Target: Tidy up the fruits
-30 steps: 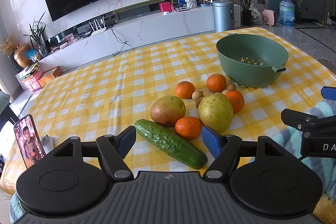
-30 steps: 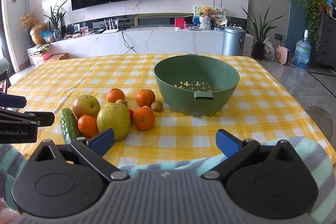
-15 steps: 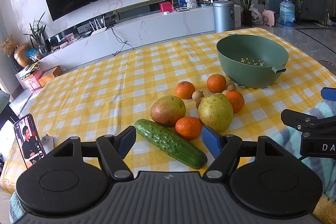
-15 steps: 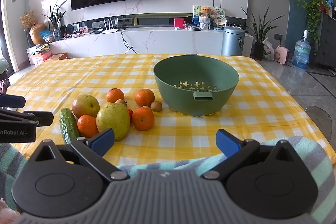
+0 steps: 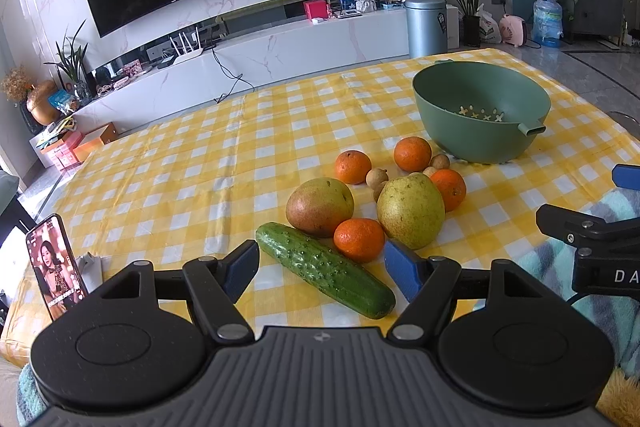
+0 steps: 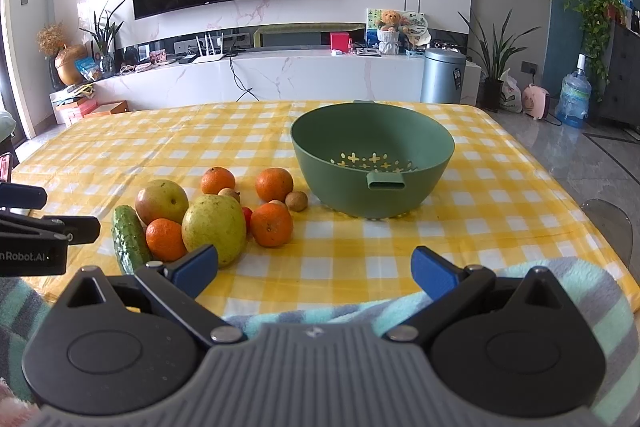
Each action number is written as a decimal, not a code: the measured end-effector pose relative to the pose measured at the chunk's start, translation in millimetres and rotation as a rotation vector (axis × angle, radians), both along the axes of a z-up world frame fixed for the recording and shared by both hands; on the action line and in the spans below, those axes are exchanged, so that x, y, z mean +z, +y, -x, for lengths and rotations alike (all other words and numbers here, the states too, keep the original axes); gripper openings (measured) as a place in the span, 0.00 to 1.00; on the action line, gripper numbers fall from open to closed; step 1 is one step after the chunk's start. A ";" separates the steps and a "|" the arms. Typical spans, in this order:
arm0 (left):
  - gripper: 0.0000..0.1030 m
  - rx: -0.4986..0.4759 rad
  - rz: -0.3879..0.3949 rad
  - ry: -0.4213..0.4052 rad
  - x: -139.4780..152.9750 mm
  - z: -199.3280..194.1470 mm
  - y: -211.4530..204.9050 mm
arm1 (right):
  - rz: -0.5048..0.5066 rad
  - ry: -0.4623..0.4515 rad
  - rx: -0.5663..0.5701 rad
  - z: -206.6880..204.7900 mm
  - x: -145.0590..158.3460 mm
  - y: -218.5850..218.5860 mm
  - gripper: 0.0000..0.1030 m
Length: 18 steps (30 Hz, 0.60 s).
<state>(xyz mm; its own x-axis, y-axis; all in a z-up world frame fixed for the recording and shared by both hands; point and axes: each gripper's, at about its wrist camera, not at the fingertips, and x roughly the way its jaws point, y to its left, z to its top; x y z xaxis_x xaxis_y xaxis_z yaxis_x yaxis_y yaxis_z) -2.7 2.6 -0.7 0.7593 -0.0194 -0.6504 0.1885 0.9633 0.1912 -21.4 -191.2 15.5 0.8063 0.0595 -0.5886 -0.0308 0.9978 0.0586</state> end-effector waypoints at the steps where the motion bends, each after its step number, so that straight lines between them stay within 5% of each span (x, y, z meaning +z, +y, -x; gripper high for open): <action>1: 0.82 0.000 0.000 0.000 0.0 0.0 0.0 | 0.000 0.000 0.000 -0.1 -0.1 0.1 0.96; 18: 0.82 -0.001 -0.002 0.003 -1.9 0.1 -0.4 | 0.000 0.003 0.000 -1.3 -0.9 -0.2 0.96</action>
<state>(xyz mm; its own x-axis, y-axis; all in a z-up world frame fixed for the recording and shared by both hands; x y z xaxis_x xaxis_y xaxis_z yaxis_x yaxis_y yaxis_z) -2.8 2.1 -2.6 0.7571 -0.0187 -0.6530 0.1899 0.9627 0.1926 -20.1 -191.4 14.6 0.8043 0.0599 -0.5913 -0.0308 0.9978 0.0592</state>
